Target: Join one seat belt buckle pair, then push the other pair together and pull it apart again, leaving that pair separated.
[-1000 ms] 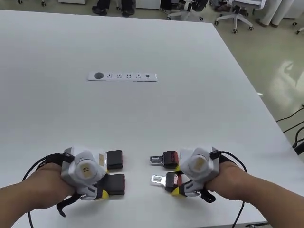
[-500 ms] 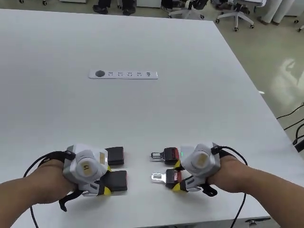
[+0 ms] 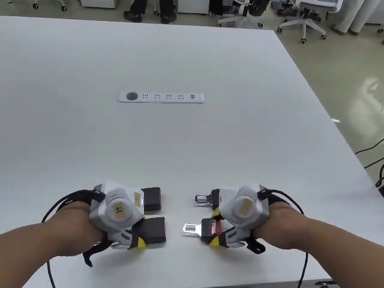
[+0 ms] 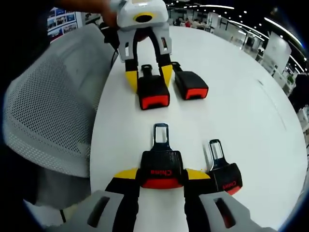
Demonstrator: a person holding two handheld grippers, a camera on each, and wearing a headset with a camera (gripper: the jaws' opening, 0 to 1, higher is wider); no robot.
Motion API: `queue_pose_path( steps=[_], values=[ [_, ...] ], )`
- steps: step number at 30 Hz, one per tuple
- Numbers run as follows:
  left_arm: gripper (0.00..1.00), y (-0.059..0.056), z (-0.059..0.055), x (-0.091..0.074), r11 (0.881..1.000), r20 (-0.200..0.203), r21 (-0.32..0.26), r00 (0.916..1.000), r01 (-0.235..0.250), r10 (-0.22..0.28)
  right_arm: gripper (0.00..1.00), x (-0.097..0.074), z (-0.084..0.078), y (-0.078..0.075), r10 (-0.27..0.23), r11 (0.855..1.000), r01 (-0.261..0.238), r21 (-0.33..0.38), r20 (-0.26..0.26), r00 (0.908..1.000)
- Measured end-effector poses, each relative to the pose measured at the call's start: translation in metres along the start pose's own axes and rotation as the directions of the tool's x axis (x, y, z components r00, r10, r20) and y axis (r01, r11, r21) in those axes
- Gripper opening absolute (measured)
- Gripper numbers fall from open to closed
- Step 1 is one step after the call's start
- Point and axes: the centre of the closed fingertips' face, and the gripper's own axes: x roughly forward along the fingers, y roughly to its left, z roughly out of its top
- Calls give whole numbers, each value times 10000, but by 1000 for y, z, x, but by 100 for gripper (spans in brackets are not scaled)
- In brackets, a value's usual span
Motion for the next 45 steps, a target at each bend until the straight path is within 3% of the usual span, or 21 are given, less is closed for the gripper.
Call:
queue_pose_path(
  steps=[4,10,14,20,25,31,45],
  values=[
    [33,0,1,0,10000,43,-28,10000,-20,20,33,4,14,6,55,9999,-55,-128,-39,10000],
    [33,1,0,1,10000,28,-31,10000,42,-42,33,14,29,2,148,9994,-152,-297,-146,9998],
    [33,0,2,0,9999,49,-125,10000,37,-37,33,17,31,4,168,9982,-194,-567,-473,9987],
    [33,-1,2,1,9999,-14,-20,9999,166,-166,33,22,41,10,224,9929,-264,-1161,-360,9991],
    [33,-1,1,2,9997,10,31,9997,237,-237,33,22,38,7,447,9952,-459,-863,-159,9989],
    [33,-3,3,4,9993,-343,182,9989,332,-326,33,26,48,9,381,9968,-379,-706,22,9993],
    [32,-3,5,1,9992,-180,145,9992,368,-365,30,40,63,8,630,9943,-608,-870,230,9977]
  ],
)
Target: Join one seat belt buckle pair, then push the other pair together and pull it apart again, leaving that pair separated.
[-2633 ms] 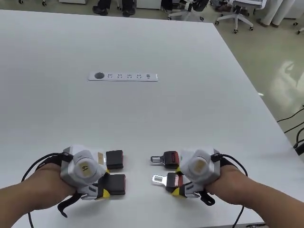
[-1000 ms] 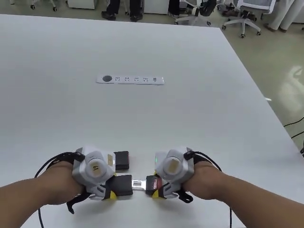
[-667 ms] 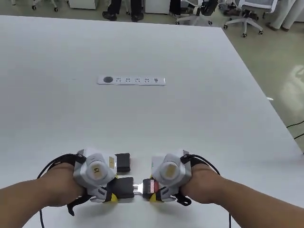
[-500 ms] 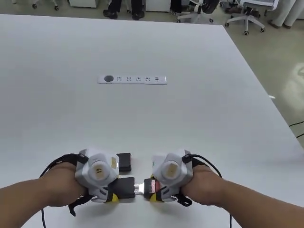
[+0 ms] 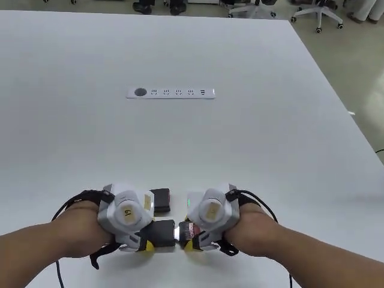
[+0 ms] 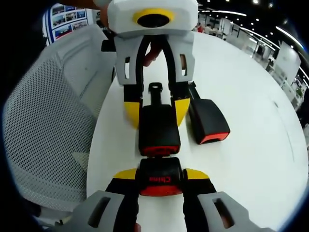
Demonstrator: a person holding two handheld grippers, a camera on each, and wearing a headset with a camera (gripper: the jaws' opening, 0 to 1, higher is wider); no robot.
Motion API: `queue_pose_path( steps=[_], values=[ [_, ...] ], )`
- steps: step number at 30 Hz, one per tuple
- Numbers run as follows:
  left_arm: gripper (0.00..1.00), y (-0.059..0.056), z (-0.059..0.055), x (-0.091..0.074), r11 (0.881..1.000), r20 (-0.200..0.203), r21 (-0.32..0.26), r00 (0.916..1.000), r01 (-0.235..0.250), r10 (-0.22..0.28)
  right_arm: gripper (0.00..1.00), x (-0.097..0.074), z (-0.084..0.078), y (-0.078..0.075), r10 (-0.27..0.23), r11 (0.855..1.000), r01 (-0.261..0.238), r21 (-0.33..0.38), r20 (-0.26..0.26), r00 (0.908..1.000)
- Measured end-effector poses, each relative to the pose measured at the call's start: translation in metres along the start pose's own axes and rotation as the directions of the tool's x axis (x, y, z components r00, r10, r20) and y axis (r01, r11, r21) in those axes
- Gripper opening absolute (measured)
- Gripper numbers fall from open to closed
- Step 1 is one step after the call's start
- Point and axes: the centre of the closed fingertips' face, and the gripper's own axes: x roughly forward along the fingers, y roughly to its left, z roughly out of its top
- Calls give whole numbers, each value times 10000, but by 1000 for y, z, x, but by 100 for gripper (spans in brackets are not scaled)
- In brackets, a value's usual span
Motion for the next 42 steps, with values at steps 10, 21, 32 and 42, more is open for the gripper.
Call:
queue_pose_path(
  steps=[10,21,32,42],
  values=[
    [32,-4,3,-2,10000,26,17,10000,18,-19,31,-1,0,0,-44,9999,44,90,-64,10000],
    [32,-1,-1,-1,10000,301,22,9995,59,-60,32,-5,-1,2,-71,10000,71,-9,56,10000],
    [33,1,-2,-1,10000,207,-84,9998,6,-4,33,-5,-1,4,31,10000,-31,-4,-112,9999],
    [34,2,-5,-2,9993,261,-374,9997,-18,27,33,-13,-12,2,-50,10000,48,-21,-801,9968]
  ],
)
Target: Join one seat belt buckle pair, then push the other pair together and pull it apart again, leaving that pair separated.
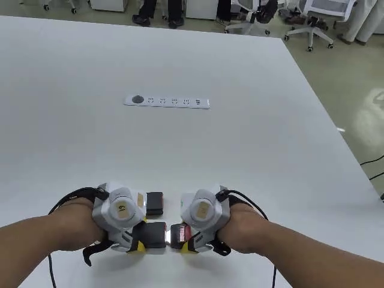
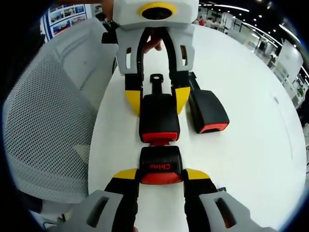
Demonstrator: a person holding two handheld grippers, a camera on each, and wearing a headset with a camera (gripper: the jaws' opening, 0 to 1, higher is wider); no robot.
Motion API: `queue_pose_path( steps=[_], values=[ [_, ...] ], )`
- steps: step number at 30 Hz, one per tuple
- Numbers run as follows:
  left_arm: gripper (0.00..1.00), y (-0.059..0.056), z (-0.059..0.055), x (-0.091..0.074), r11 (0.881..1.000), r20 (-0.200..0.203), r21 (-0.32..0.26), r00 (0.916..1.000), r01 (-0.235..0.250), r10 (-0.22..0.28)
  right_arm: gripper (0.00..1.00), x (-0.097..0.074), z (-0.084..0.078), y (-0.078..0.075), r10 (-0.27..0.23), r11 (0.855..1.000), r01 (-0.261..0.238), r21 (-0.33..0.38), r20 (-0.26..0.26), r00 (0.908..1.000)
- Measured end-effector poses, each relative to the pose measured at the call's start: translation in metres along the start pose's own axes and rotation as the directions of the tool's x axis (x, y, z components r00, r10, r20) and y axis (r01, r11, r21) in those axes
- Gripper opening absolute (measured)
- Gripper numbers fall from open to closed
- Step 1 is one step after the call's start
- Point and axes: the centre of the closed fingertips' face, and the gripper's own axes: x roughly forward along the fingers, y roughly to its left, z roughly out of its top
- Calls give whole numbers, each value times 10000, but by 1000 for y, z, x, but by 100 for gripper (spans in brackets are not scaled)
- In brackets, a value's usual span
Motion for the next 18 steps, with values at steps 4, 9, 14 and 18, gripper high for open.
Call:
queue_pose_path(
  steps=[4,9,14,18],
  values=[
    [34,-4,7,-7,9991,323,-409,9995,73,-60,36,-8,2,-2,-213,9977,177,651,557,9982],
    [37,-1,13,-21,9998,368,-92,9991,-193,196,40,-20,2,-8,-639,9961,577,663,954,9934],
    [41,17,10,-29,9996,472,-136,9986,-232,238,40,-37,-1,-13,-807,9927,680,991,1303,9882],
    [41,26,15,-34,9984,669,-453,9971,-345,375,39,-46,-17,-25,-1054,9897,938,1080,1076,9886]
  ],
)
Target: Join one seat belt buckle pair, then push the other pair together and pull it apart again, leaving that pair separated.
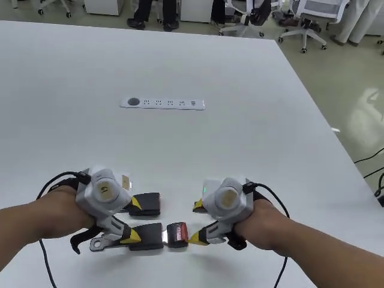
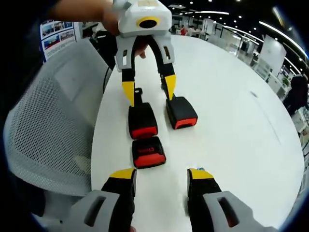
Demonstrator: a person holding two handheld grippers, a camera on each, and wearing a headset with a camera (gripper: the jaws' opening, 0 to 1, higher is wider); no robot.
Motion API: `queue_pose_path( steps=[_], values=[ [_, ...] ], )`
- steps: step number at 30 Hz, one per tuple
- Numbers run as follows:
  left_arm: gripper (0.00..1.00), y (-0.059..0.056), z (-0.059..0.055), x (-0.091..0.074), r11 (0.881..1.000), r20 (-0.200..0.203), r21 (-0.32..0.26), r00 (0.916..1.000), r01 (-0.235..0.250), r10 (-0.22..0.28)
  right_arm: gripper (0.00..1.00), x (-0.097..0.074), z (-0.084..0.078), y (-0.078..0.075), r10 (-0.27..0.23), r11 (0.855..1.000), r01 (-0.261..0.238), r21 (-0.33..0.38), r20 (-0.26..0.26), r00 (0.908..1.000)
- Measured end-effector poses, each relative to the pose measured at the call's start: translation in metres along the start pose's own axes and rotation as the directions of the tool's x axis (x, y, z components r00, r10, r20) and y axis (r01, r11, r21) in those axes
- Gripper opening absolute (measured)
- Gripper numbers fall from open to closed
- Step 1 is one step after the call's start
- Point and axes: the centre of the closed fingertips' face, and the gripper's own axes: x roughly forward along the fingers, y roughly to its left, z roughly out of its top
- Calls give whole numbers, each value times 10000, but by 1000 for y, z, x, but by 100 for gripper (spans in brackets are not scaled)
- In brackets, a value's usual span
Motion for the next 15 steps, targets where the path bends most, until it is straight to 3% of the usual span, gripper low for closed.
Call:
queue_pose_path(
  steps=[5,11,14,15],
  values=[
    [40,21,3,-2,9993,218,-61,9991,-363,364,37,-10,-14,-23,-514,9987,513,-36,-286,9983],
    [40,44,-13,5,9989,-414,98,9980,-469,472,36,-19,-37,-48,-852,9963,860,90,-625,9944],
    [40,42,-4,4,9988,-448,-35,9978,-498,496,35,-22,-47,-51,-768,9968,781,140,-773,9940],
    [40,43,-4,5,9988,-475,-53,9977,-493,490,34,-22,-43,-53,-811,9966,802,-186,-528,9953]
  ],
)
